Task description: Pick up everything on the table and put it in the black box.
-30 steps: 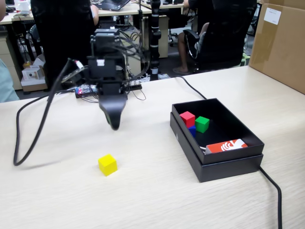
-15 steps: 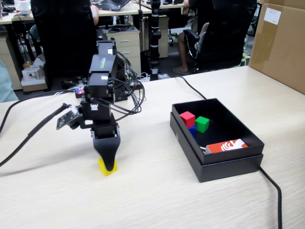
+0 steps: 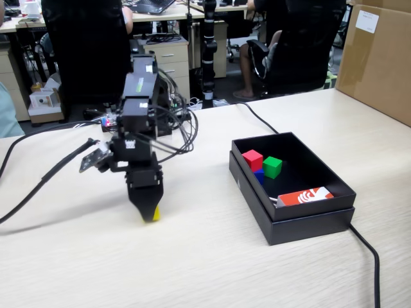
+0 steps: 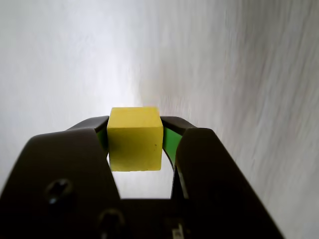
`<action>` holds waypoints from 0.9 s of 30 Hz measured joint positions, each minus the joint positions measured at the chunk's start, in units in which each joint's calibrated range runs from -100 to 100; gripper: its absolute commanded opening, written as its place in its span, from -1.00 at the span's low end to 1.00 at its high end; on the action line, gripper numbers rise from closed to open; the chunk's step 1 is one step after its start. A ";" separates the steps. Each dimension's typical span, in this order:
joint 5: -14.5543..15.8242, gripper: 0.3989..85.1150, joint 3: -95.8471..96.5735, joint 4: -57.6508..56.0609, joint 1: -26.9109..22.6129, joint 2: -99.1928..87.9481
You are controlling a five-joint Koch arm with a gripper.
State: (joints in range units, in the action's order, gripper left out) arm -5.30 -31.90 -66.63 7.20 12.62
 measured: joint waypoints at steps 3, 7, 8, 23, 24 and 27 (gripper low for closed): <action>1.86 -0.85 3.38 0.00 -3.76 -13.72; 5.52 -0.84 4.75 0.00 -12.01 -27.96; 6.45 -0.84 4.66 0.00 -13.92 -29.26; 13.77 -0.82 -5.11 -0.70 -24.22 -6.08; 13.92 -0.82 -5.20 -0.70 -24.42 -5.31; 14.60 -0.79 -5.20 -0.70 -24.96 -3.88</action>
State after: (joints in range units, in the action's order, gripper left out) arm 9.30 -37.11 -67.32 -17.75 8.74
